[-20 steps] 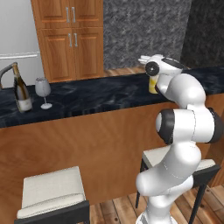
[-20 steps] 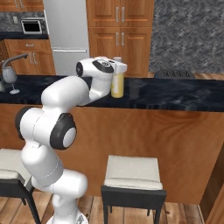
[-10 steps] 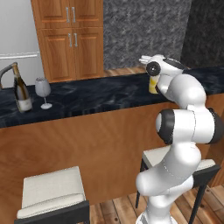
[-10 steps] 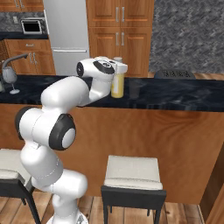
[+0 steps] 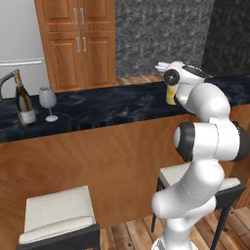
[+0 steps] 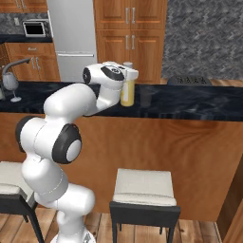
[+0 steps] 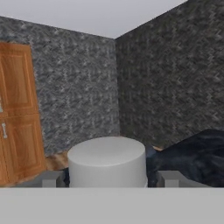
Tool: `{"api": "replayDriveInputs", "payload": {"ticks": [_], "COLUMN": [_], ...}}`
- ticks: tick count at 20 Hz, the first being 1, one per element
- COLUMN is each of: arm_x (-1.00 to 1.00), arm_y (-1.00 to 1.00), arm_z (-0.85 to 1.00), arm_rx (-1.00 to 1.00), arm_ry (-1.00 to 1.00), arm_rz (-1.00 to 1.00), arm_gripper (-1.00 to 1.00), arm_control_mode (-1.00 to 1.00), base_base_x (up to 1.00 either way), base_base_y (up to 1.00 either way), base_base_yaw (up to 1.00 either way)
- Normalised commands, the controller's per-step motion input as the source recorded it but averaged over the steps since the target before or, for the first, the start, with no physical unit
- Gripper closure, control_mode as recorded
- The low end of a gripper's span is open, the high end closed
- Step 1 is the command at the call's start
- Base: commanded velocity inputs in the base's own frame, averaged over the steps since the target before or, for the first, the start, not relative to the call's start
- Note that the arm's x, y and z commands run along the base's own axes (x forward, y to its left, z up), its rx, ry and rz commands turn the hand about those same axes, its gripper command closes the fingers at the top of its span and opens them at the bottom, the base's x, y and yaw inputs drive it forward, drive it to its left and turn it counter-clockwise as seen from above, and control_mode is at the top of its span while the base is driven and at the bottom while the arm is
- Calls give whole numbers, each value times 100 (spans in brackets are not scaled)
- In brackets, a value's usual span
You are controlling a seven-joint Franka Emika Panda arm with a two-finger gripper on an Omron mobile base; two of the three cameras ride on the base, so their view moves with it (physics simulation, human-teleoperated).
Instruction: There is a wine glass and glass cup on the dining counter. Place the wine bottle next to the wine glass and the juice bottle next to the glass cup.
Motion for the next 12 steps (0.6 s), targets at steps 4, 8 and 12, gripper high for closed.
{"api": "replayDriveInputs", "payload": {"ticks": [4, 8, 12], "arm_x": [5, 6, 4], "arm_y": [2, 2, 0], "arm_z": [-21, -21, -16], "arm_rx": [0, 0, 0], "arm_ry": [1, 2, 2], "arm_rz": [0, 0, 0], "arm_gripper": [100, -100, -100], "arm_control_mode": [-100, -100, -100], "base_base_x": [0, 0, 0], "base_base_y": [0, 0, 0], "base_base_yaw": [0, 0, 0]}}
